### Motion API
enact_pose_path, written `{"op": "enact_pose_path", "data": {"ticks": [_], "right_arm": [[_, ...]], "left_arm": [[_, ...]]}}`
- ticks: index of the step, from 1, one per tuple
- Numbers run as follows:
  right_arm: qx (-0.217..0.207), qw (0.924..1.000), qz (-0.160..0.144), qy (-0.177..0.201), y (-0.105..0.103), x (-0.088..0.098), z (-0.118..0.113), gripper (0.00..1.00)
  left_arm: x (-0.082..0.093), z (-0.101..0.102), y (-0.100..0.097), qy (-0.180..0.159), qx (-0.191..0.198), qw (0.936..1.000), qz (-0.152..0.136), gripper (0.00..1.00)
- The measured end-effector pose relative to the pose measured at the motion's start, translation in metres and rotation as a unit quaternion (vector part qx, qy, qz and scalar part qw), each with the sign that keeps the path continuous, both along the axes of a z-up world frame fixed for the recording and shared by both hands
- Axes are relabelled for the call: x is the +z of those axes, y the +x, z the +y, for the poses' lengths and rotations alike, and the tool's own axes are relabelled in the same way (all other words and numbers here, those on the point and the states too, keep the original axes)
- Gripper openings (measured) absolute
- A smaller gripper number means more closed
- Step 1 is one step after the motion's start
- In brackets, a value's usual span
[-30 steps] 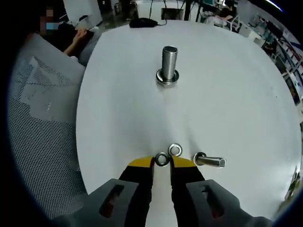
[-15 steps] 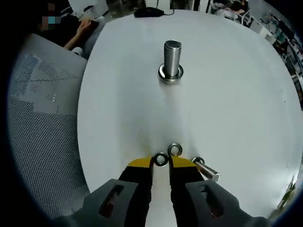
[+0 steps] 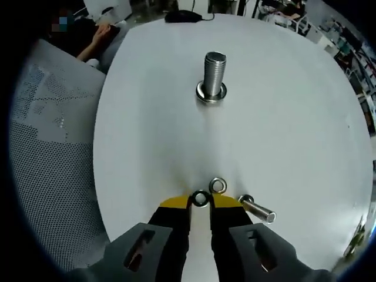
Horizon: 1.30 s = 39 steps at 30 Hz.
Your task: Place the washer onto the threaded stud by aligning its center hole with the stud, sliding it down to the base, and recovering from edge contact or off-axis alignment until the washer reaches the visible bottom stop.
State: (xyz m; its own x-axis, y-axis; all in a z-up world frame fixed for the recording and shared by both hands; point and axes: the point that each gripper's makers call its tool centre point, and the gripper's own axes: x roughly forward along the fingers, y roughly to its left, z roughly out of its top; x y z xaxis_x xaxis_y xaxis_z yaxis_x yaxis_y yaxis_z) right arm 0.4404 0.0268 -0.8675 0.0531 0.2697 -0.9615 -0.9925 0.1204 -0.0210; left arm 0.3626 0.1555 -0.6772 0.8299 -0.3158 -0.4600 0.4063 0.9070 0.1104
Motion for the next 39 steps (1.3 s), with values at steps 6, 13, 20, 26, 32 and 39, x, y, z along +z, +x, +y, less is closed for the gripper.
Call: {"op": "enact_pose_path", "data": {"ticks": [6, 13, 20, 26, 32, 39], "right_arm": [[-0.009, 0.9997, -0.006, 0.023, 0.001, 0.001, -0.004, 0.13], [-0.017, 0.9996, -0.006, 0.024, 0.0, 0.0, -0.009, 0.13], [-0.05, 0.9979, -0.004, 0.041, 0.0, 0.003, -0.022, 0.13], [-0.08, 0.9954, -0.009, 0.053, 0.007, 0.011, -0.034, 0.13], [-0.105, 0.9916, -0.02, 0.073, 0.016, 0.023, -0.038, 0.13], [-0.104, 0.9892, -0.043, 0.094, 0.026, 0.039, -0.035, 0.13]], "left_arm": [[-0.001, 0.0, 0.0, 0.001, 0.0, 1.0, 0.001, 0.28], [-0.001, 0.001, 0.0, 0.001, 0.002, 1.0, 0.001, 0.28], [-0.001, 0.001, 0.0, 0.001, 0.002, 1.0, 0.001, 0.28], [-0.001, 0.001, 0.0, 0.004, 0.002, 1.0, 0.002, 0.28], [-0.001, 0.001, 0.0, 0.004, 0.002, 1.0, 0.001, 0.28], [-0.001, 0.002, 0.0, 0.005, 0.003, 1.0, 0.002, 0.28]]}}
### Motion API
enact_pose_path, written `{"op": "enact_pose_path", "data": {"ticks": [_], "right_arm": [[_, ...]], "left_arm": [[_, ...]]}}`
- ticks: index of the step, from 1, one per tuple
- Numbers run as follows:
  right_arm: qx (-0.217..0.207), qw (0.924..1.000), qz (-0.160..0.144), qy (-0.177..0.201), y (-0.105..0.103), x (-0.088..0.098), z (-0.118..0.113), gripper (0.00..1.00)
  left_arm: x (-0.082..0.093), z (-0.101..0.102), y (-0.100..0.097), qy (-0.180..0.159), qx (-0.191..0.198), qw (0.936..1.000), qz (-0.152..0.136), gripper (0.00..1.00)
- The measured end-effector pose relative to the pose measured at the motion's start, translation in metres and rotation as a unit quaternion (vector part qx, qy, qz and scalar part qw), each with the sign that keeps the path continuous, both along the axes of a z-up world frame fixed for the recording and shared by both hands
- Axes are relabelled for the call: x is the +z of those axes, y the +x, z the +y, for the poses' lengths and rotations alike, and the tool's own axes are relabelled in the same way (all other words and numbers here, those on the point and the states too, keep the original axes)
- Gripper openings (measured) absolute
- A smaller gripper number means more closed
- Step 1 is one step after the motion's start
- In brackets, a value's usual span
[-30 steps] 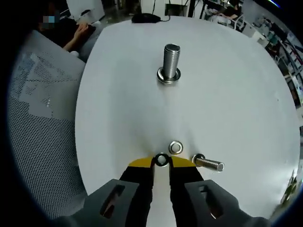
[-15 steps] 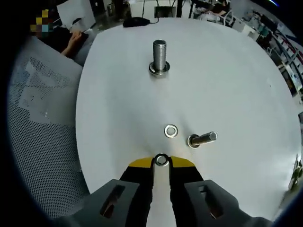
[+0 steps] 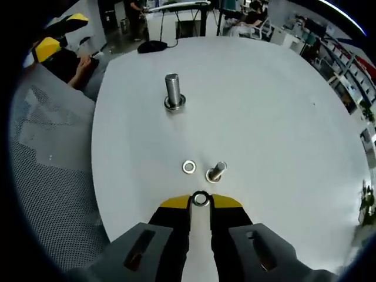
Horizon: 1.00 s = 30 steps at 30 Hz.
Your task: Place the washer onto the threaded stud by aligning its center hole with the stud, sliding it down to the base, and recovering from edge contact or off-axis alignment until the washer reaches the visible bottom stop.
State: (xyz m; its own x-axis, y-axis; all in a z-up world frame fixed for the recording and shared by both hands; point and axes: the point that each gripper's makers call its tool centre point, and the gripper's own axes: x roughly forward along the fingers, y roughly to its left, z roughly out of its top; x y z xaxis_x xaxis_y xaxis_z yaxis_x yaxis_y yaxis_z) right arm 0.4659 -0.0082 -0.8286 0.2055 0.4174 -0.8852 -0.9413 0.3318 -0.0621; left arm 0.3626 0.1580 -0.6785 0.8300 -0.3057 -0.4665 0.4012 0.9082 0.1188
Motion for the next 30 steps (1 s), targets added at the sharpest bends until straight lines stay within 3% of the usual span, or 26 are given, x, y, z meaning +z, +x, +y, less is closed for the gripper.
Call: {"op": "enact_pose_path", "data": {"ticks": [21, 30], "right_arm": [[0.004, 0.999, -0.034, 0.029, 0.012, 0.032, 0.007, 0.13], [0.015, 0.999, -0.034, 0.024, 0.016, 0.031, 0.016, 0.13]], "left_arm": [[-0.001, 0.0, -0.001, 0.005, 0.002, 1.0, 0.001, 0.27], [-0.002, 0.001, -0.001, 0.006, 0.003, 1.0, 0.004, 0.27]]}}
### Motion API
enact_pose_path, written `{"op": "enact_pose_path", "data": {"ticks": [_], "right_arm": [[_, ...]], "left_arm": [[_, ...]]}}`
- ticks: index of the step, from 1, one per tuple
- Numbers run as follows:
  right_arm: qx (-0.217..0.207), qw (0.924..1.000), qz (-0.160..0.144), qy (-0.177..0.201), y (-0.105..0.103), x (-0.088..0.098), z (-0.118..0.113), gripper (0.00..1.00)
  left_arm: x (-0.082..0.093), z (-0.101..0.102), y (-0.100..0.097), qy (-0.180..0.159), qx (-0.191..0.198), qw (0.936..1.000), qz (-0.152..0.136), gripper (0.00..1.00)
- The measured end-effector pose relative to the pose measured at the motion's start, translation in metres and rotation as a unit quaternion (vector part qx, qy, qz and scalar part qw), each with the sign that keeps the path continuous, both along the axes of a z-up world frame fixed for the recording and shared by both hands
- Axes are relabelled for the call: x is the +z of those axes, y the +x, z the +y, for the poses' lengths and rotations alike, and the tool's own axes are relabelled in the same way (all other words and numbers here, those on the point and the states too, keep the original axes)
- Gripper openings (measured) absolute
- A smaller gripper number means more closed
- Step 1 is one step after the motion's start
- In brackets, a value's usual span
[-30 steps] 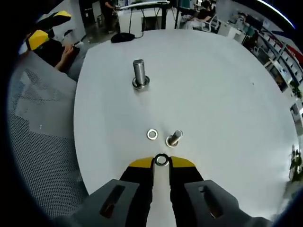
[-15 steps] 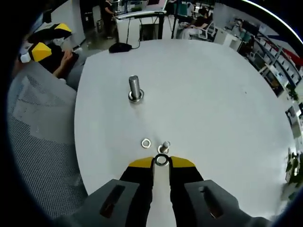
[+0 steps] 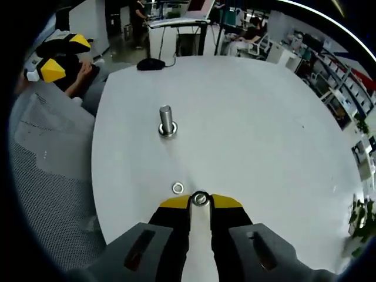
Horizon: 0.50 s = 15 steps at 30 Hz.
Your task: Place the washer onto the threaded stud by aligning its center hole with the stud, sliding it down to the base, and recovering from edge contact or off-axis alignment until the washer reaches the visible bottom stop.
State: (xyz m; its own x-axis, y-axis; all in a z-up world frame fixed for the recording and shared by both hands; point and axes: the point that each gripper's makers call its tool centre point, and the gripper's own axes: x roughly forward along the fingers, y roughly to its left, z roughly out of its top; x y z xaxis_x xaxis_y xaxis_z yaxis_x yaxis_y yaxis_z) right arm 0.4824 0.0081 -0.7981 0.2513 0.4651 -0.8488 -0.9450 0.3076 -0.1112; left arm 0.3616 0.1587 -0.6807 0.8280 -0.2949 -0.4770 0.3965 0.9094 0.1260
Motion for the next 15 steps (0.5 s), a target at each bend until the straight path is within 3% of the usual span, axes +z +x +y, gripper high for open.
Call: {"op": "enact_pose_path", "data": {"ticks": [15], "right_arm": [[-0.003, 0.9999, 0.009, -0.012, 0.0055, -0.0088, 0.0033, 0.13]], "left_arm": [[-0.0017, 0.0016, 0.0002, 0.002, 0.002, 1.0, 0.003, 0.27]]}}
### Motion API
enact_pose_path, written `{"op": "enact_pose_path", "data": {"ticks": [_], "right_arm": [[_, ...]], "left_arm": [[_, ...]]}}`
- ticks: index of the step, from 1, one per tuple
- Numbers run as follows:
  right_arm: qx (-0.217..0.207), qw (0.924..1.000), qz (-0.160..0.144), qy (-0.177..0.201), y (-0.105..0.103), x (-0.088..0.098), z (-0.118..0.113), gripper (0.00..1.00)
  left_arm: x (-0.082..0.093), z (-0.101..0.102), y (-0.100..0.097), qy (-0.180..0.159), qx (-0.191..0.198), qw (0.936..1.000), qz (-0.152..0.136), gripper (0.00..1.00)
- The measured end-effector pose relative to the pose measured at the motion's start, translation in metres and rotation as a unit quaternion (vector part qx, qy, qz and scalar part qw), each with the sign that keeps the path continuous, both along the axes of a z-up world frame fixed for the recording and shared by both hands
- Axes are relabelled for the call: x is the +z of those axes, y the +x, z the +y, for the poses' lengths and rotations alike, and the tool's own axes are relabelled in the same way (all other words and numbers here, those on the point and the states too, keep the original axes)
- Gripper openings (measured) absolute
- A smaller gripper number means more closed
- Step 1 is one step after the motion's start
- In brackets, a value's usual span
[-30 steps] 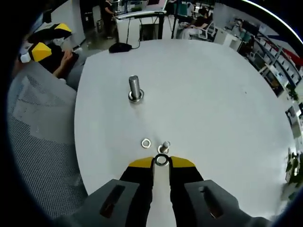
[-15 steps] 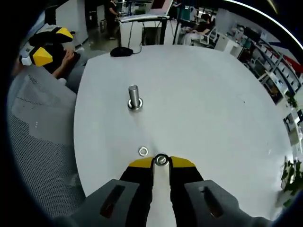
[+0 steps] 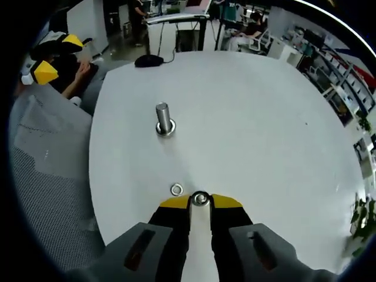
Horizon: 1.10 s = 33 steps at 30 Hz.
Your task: Place the washer onto the threaded stud by aligning its center hole with the stud, sliding it down to the base, and recovering from edge contact or off-axis alignment until the washer reaches the visible bottom stop.
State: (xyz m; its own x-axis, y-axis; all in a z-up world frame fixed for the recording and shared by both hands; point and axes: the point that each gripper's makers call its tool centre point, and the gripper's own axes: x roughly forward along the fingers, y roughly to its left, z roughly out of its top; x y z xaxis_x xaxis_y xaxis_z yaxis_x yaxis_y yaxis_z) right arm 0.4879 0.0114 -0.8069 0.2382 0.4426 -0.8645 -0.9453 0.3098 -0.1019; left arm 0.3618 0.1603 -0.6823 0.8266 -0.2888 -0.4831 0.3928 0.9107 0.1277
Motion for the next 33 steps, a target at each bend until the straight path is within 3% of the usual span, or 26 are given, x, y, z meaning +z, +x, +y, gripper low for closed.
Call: {"op": "enact_pose_path", "data": {"ticks": [10, 24, 33], "right_arm": [[-0.007, 0.9999, 0.008, -0.007, 0.002, -0.003, -0.002, 0.14], [-0.004, 0.9999, -0.003, -0.01, 0.004, -0.004, -0.005, 0.17], [-0.014, 0.9998, 0.001, -0.012, -0.005, -0.007, -0.013, 0.17]], "left_arm": [[-0.001, 0.0, 0.0, 0.001, 0.0, 1.0, 0.003, 0.26], [-0.001, 0.001, -0.001, 0.002, 0.001, 1.0, 0.003, 0.26], [0.0, 0.002, 0.0, 0.001, 0.001, 1.0, 0.0, 0.26]]}}
